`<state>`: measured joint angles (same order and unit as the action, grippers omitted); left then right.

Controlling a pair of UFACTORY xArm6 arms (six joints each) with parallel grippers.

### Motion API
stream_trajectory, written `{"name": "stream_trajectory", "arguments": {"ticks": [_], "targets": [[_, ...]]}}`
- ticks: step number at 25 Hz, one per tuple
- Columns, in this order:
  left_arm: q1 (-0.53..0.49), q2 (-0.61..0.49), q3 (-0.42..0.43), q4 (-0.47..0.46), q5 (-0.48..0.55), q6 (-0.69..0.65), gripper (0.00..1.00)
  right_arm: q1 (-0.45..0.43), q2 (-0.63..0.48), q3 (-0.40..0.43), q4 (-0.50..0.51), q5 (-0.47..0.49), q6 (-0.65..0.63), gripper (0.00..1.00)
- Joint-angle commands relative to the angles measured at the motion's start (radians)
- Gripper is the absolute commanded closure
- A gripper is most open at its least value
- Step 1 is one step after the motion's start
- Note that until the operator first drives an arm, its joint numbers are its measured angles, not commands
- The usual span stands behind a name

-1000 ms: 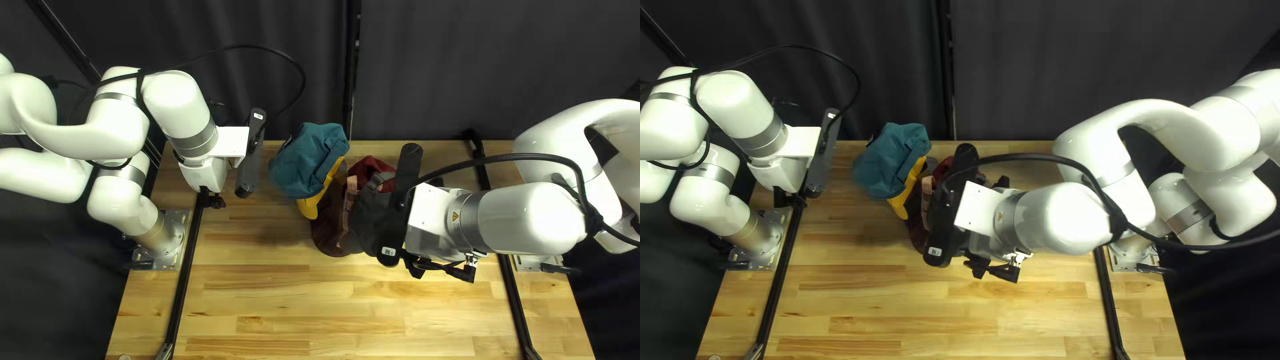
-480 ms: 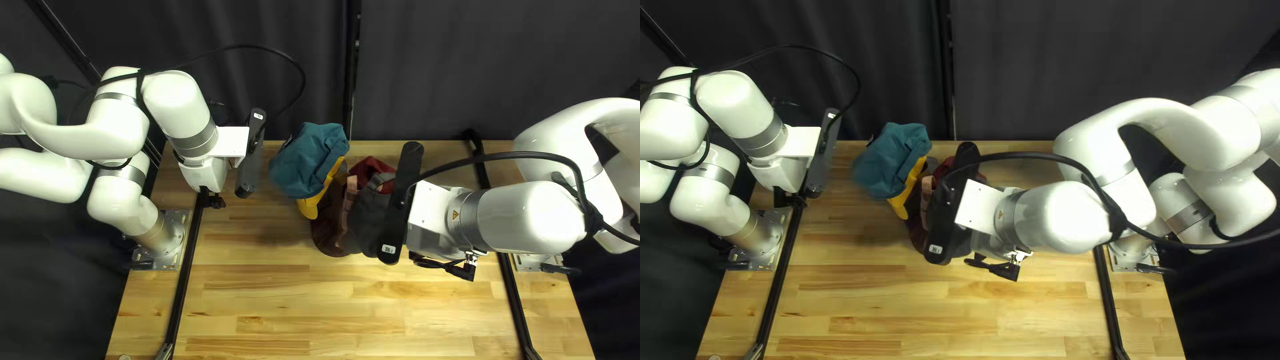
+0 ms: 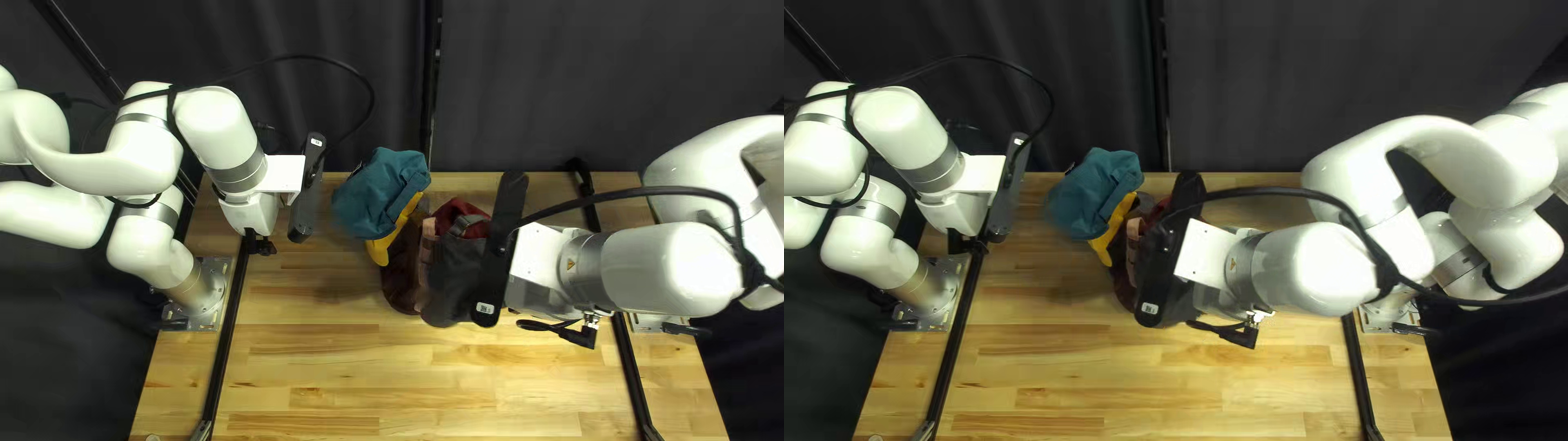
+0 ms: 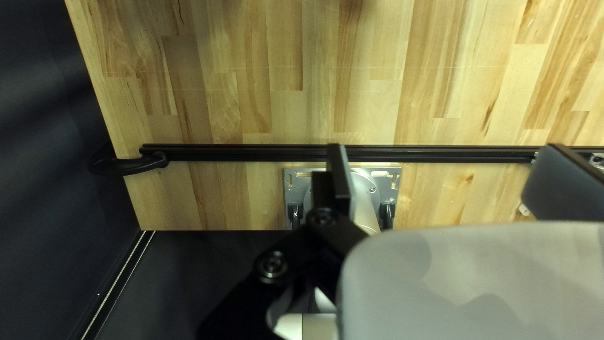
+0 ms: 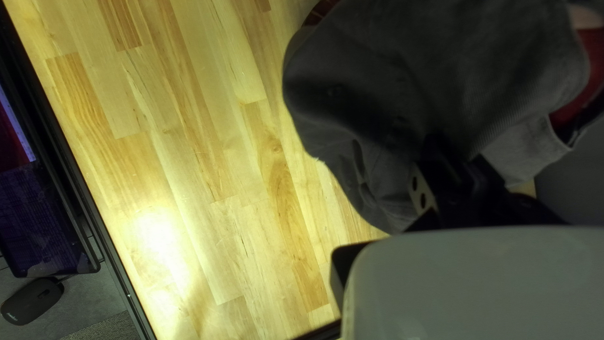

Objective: Remove hats from holder and stack on top of each other

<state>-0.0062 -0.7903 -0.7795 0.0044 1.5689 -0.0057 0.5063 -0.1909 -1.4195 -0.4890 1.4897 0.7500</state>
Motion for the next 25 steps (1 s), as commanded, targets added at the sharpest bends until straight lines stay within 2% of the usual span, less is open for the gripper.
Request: {"name": "stream_trajectory", "arguments": {"ticks": [1,4,7,12,15,17,21,25], "targets": [[0.0,0.0,0.0,0.0,0.0,0.0,0.0,0.028,0.009,-0.106,-0.032,0.108,-0.041,1.0],[0.0,0.0,0.0,0.0,0.0,0.0,0.0,0.061,0.009,-0.204,-0.068,0.221,-0.08,1.0],[0.0,0.0,0.0,0.0,0.0,0.0,0.0,0.108,-0.013,-0.261,-0.108,0.328,-0.093,1.0],[0.0,0.0,0.0,0.0,0.0,0.0,0.0,0.213,-0.059,-0.288,-0.152,0.478,-0.052,1.0],[0.0,0.0,0.0,0.0,0.0,0.0,0.0,0.275,-0.097,-0.264,-0.154,0.544,0.001,1.0],[0.0,0.0,0.0,0.0,0.0,0.0,0.0,0.316,-0.136,-0.219,-0.14,0.578,0.052,1.0],[0.0,0.0,0.0,0.0,0.0,0.0,0.0,0.35,-0.183,-0.145,-0.099,0.595,0.129,1.0],[0.0,0.0,0.0,0.0,0.0,0.0,0.0,0.358,-0.262,0.02,-0.018,0.551,0.229,1.0]]}}
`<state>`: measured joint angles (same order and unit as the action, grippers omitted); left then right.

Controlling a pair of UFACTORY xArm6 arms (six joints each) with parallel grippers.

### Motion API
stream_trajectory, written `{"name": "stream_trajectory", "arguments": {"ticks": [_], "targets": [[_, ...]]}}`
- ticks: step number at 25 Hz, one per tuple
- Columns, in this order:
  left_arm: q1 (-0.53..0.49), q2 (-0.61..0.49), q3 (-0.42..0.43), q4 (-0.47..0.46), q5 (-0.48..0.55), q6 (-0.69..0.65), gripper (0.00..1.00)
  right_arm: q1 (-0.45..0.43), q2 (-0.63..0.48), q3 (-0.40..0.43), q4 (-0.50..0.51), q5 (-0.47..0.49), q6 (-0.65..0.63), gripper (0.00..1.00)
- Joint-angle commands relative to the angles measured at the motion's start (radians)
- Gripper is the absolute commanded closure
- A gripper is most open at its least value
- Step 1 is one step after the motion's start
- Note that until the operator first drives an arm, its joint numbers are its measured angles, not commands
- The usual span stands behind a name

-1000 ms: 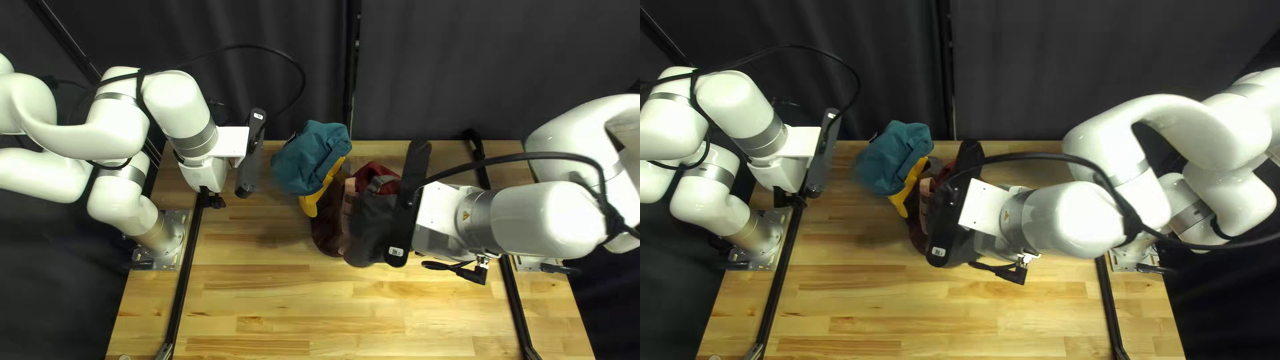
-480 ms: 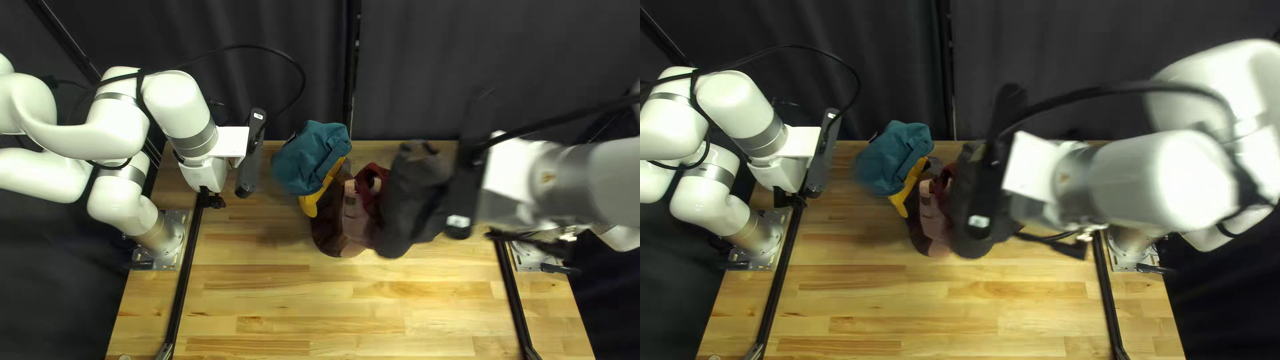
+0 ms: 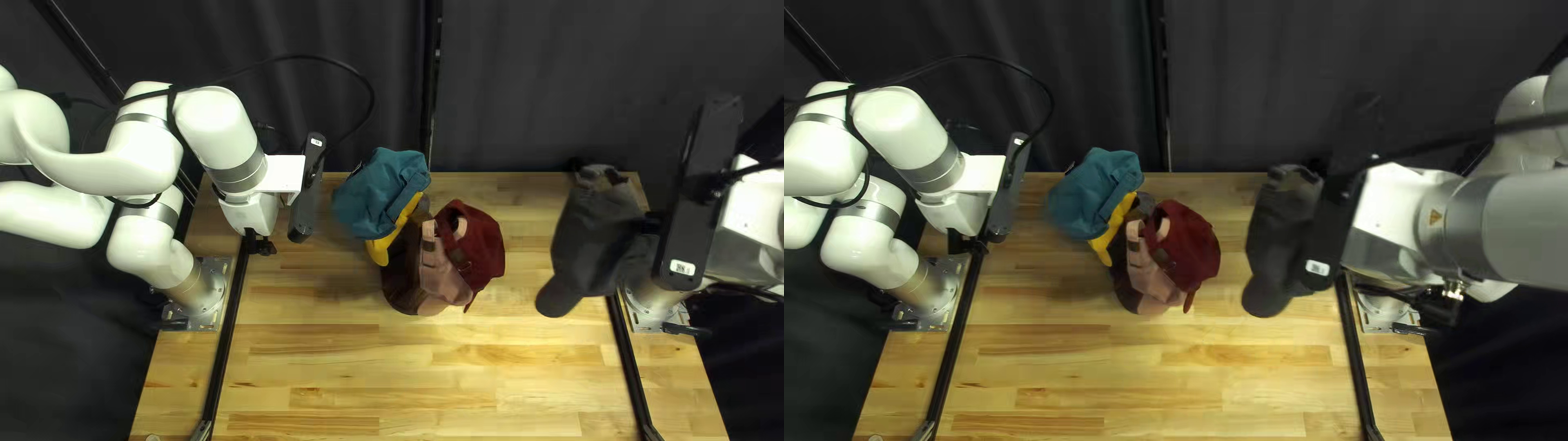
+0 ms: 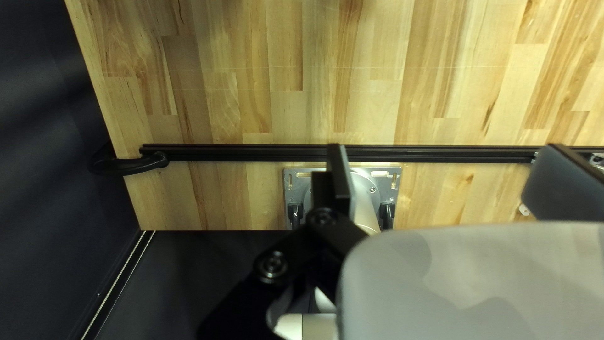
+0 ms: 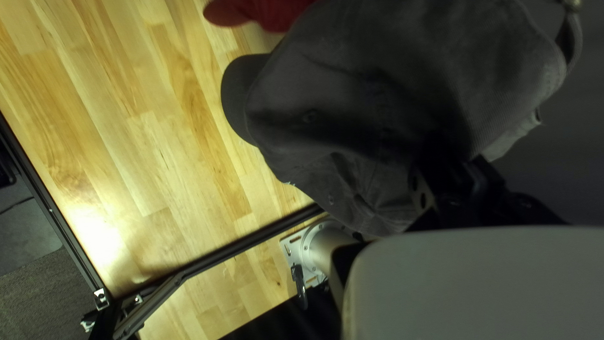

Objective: Remove hats from holder and stack on top of each other

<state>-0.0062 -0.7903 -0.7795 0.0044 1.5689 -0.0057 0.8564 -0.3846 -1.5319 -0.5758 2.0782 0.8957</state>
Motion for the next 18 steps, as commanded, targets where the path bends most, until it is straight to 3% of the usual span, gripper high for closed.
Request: {"name": "stream_trajectory", "arguments": {"ticks": [1,5,9,18], "targets": [[0.0,0.0,0.0,0.0,0.0,0.0,0.0,0.007,-0.089,0.171,0.084,-0.053,0.101,1.0],[0.0,0.0,0.0,0.0,0.0,0.0,0.0,-0.025,-0.229,0.434,0.177,-0.191,0.181,1.0],[0.0,0.0,0.0,0.0,0.0,0.0,0.0,-0.087,-0.327,0.641,0.248,-0.344,0.198,1.0],[0.0,0.0,0.0,0.0,0.0,0.0,0.0,-0.215,-0.411,0.926,0.341,-0.639,0.154,1.0]]}}
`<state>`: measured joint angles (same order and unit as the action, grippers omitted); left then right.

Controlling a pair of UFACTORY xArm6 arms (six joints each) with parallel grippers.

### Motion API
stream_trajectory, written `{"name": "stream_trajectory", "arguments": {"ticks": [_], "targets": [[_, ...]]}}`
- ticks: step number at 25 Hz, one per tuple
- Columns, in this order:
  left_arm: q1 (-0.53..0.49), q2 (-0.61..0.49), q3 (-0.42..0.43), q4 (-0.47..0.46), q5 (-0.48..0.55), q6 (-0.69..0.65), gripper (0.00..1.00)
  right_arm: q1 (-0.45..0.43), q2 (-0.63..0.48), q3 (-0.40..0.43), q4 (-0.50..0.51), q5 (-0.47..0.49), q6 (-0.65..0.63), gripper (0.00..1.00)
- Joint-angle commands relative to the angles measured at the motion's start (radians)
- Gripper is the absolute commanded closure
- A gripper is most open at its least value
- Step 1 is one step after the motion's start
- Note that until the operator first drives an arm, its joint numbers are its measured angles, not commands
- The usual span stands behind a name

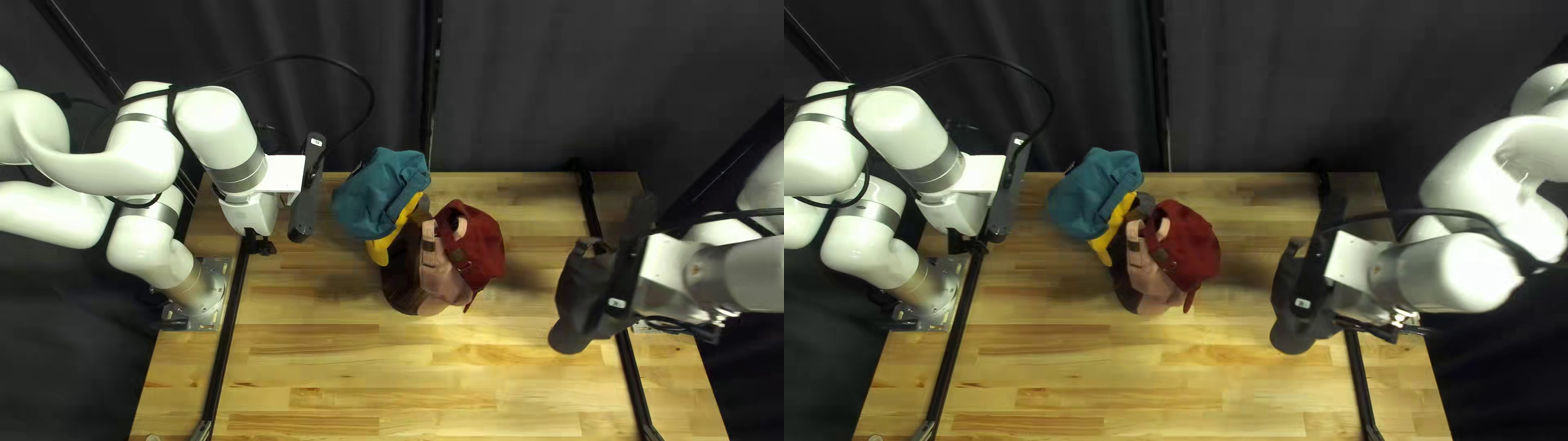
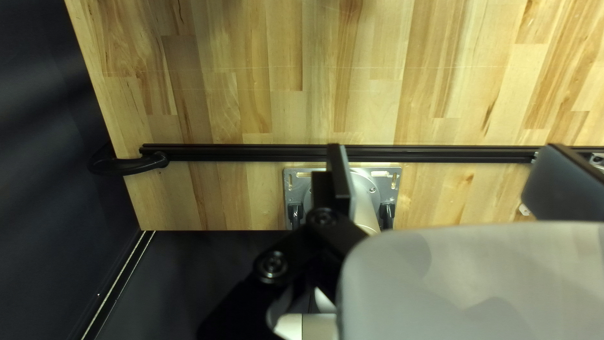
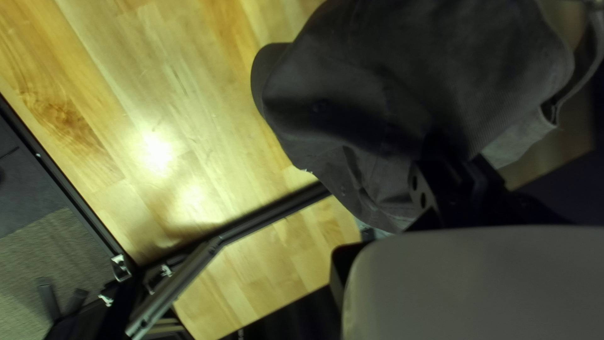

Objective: Remove hats from holder and stack on top of each other

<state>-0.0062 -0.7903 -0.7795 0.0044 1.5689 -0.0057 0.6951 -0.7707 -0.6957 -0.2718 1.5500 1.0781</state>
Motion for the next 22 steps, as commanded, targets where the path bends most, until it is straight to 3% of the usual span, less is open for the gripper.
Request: {"name": "stream_trajectory", "arguments": {"ticks": [1,8,9,10,11,12,18,22], "targets": [[0.0,0.0,0.0,0.0,0.0,0.0,0.0,-0.063,-0.027,0.106,0.044,-0.13,-0.035,1.0],[0.0,0.0,0.0,0.0,0.0,0.0,0.0,-0.099,-0.053,0.21,0.08,-0.24,-0.052,1.0],[0.0,0.0,0.0,0.0,0.0,0.0,0.0,-0.101,-0.06,0.215,0.084,-0.242,-0.055,0.93],[0.0,0.0,0.0,0.0,0.0,0.0,0.0,-0.101,-0.066,0.21,0.085,-0.232,-0.054,0.67],[0.0,0.0,0.0,0.0,0.0,0.0,0.0,-0.1,-0.069,0.206,0.085,-0.226,-0.054,0.19],[0.0,0.0,0.0,0.0,0.0,0.0,0.0,-0.093,-0.075,0.18,0.081,-0.19,-0.048,0.0],[0.0,0.0,0.0,0.0,0.0,0.0,0.0,-0.018,-0.041,-0.007,0.031,0.015,0.016,0.0],[0.0,0.0,0.0,0.0,0.0,0.0,0.0,0.043,0.027,-0.182,-0.023,0.163,0.05,0.0]]}}
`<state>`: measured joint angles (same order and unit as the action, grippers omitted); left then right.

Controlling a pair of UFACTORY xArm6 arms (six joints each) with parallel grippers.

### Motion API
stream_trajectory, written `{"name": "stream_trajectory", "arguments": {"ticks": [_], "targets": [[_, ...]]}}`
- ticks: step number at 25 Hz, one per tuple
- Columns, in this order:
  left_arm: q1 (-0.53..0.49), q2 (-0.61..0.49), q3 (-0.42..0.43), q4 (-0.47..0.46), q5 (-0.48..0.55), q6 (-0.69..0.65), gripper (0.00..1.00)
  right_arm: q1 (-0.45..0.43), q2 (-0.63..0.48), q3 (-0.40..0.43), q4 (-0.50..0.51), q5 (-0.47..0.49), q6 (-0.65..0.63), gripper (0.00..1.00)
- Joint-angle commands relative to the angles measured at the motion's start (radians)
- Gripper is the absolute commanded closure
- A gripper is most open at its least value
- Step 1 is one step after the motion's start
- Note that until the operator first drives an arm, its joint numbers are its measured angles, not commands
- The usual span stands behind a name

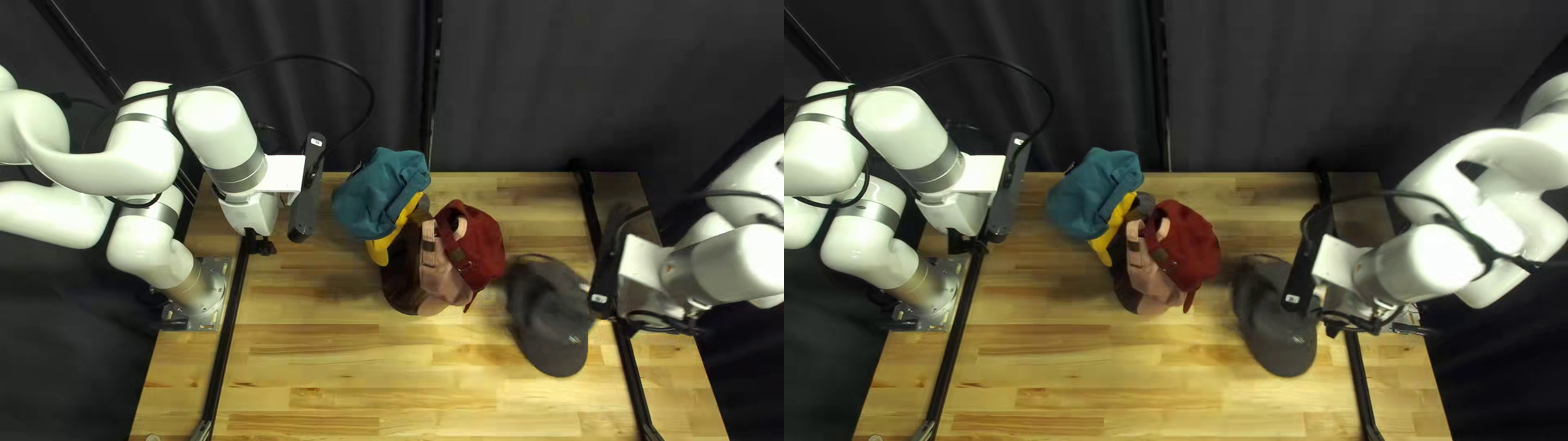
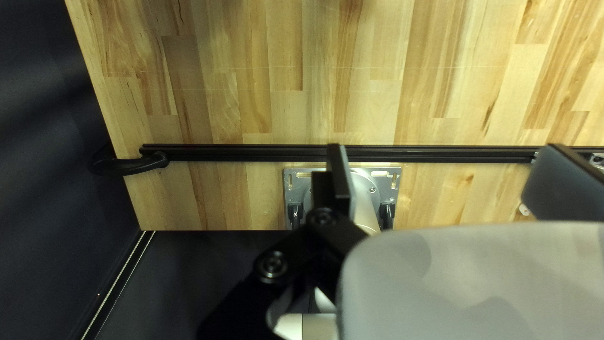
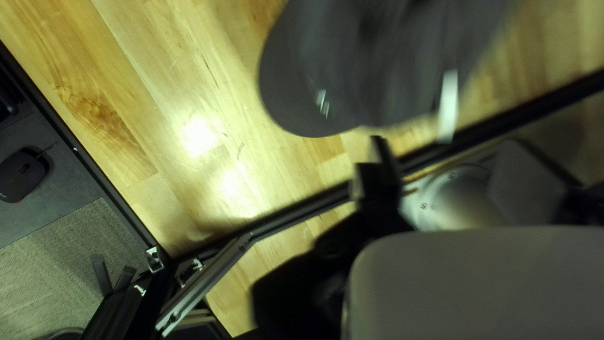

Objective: Remove hats from holder and stack on top of each other

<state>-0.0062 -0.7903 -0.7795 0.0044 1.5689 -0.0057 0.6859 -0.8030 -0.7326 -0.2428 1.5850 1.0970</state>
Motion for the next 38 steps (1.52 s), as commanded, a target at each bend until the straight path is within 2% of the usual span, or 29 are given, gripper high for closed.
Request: {"name": "stream_trajectory", "arguments": {"ticks": [1,3,6,8,10,13,16,19,25,29,38], "targets": [[0.0,0.0,0.0,0.0,0.0,0.0,0.0,0.06,0.07,-0.166,-0.061,0.143,0.034,0.0],[0.0,0.0,0.0,0.0,0.0,0.0,0.0,0.086,0.151,-0.312,-0.106,0.225,0.027,0.0],[0.0,0.0,0.0,0.0,0.0,0.0,0.0,0.099,0.239,-0.438,-0.155,0.271,0.002,0.0],[0.0,0.0,0.0,0.0,0.0,0.0,0.0,0.082,0.348,-0.563,-0.202,0.282,-0.052,0.0],[0.0,0.0,0.0,0.0,0.0,0.0,0.0,0.067,0.419,-0.631,-0.237,0.272,-0.092,0.0],[0.0,0.0,0.0,0.0,0.0,0.0,0.0,0.041,0.499,-0.678,-0.283,0.221,-0.133,0.0],[0.0,0.0,0.0,0.0,0.0,0.0,0.0,0.024,0.56,-0.677,-0.322,0.151,-0.145,0.0],[0.0,0.0,0.0,0.0,0.0,0.0,0.0,0.027,0.6,-0.642,-0.382,0.081,-0.123,0.0],[0.0,0.0,0.0,0.0,0.0,0.0,0.0,0.061,0.602,-0.494,-0.507,-0.037,0.004,0.0],[0.0,0.0,0.0,0.0,0.0,0.0,0.0,0.052,0.581,-0.414,-0.519,-0.096,0.072,0.0],[0.0,0.0,0.0,0.0,0.0,0.0,0.0,0.003,0.534,-0.281,-0.499,-0.223,0.14,0.0]]}}
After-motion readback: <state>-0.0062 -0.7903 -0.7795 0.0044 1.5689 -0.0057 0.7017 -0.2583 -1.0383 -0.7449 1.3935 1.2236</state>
